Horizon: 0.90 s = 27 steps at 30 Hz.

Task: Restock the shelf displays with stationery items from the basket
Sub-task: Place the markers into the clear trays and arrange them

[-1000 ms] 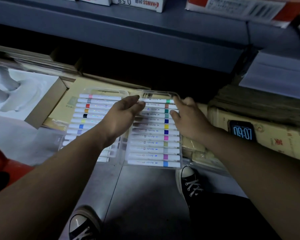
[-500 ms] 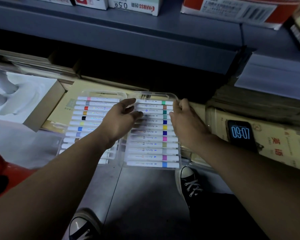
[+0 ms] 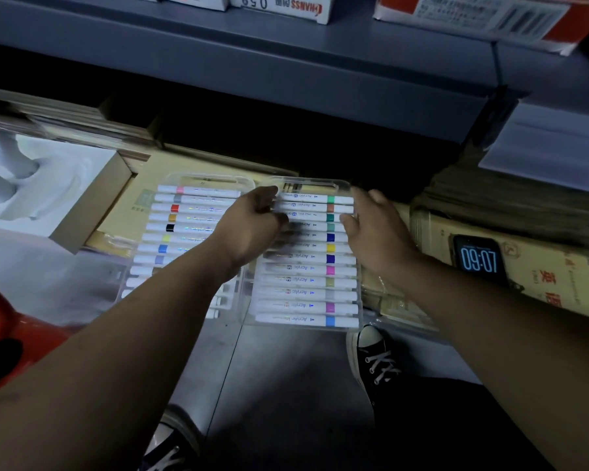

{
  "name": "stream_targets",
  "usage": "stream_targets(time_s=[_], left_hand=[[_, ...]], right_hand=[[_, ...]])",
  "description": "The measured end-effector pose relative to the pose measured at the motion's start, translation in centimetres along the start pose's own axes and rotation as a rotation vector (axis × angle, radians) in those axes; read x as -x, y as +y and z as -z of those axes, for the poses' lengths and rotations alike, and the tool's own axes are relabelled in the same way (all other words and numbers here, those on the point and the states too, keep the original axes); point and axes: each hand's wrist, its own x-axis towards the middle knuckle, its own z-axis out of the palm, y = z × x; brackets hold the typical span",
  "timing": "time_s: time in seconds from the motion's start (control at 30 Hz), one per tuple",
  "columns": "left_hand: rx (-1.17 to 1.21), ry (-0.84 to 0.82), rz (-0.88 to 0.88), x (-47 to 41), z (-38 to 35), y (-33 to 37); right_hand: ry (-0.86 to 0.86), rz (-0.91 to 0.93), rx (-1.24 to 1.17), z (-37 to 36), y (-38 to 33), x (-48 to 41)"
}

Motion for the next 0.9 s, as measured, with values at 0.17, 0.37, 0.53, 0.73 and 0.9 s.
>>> stream_targets(time_s=[0.17, 0.37, 0.53, 0.73, 0.9], left_hand=[[0.008, 0.034, -0.003, -0.1, 0.9, 0.0], [0.02, 0.089, 0.109, 0.5, 1.6, 1.6], [-0.062, 0.024, 0.124, 0.8, 2.1, 1.1], [0.268, -0.146, 0.133, 1.9, 2.0, -0.4], [0.141, 0.053, 0.085, 3.5, 2.0, -0.2]], right_hand=[[0.007, -0.088, -0.051, -0.5, 0.1, -0.2], [0.001, -0.135, -0.306, 0.2, 1.1, -0.2], [-0.106, -0.274, -0.453, 1.6, 1.0, -0.3], [-0.035, -0.427, -0.576, 2.6, 0.6, 0.2], [-0.076, -0.519, -0.627, 4.0, -0.2, 0.5]])
